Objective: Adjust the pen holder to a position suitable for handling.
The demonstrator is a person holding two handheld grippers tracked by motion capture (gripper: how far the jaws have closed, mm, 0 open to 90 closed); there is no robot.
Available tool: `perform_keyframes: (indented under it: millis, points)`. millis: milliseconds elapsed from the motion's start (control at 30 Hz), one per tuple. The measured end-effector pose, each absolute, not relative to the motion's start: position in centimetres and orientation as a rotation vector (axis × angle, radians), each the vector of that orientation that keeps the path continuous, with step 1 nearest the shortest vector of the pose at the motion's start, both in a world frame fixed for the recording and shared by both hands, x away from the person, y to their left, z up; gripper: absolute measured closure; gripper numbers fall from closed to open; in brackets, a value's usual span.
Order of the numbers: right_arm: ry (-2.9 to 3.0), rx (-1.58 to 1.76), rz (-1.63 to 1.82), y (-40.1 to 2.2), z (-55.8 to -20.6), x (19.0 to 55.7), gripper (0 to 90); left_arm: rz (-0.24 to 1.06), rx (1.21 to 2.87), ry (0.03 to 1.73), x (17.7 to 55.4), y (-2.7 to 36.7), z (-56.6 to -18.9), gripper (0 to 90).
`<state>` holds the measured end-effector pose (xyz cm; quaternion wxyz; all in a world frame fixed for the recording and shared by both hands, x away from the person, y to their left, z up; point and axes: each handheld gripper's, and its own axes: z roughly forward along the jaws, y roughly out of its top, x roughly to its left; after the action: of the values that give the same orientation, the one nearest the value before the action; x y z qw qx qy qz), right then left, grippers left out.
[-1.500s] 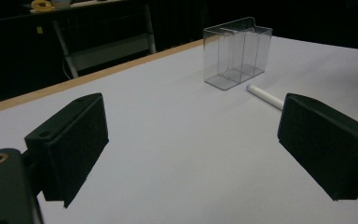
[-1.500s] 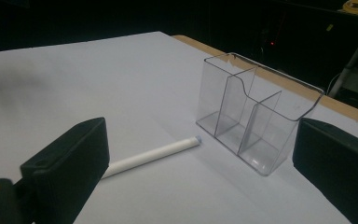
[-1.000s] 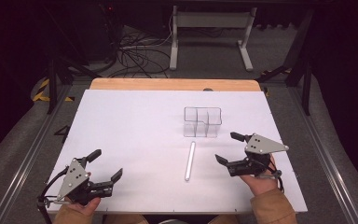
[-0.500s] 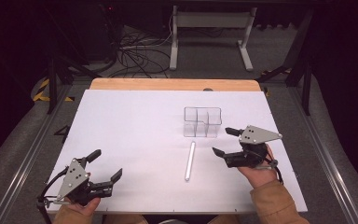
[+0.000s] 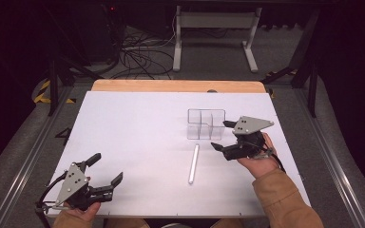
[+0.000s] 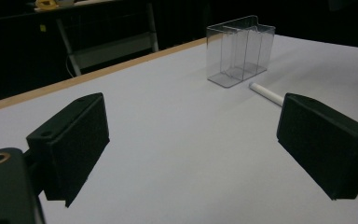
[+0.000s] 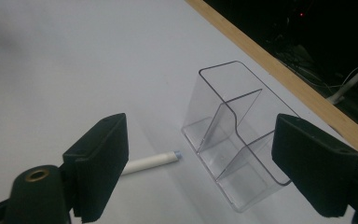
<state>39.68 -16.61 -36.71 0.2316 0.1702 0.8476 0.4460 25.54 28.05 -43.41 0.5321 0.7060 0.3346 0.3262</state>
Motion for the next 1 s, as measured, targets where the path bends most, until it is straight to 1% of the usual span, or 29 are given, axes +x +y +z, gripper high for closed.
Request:
perform_keyframes:
  millis: [200, 400, 600, 1000]
  points:
    - [2.367, 0.461, 1.174, -15.8, -36.3, 41.6, 23.0, 0.773, 1.687, 0.793, 25.6, 28.0, -43.4, 10.0]
    - [2.395, 0.454, 1.141, -15.5, -36.3, 42.7, 25.9, 0.769, 1.69, 0.794, 25.7, 28.1, -43.4, 10.1]
    - [2.441, 0.445, 1.102, -15.0, -36.8, 44.4, 30.3, 0.77, 1.688, 0.792, 25.7, 28.0, -43.4, 10.1]
    - [2.466, 0.436, 1.077, -14.6, -37.1, 46.0, 32.4, 0.767, 1.692, 0.792, 25.7, 28.2, -43.4, 10.1]
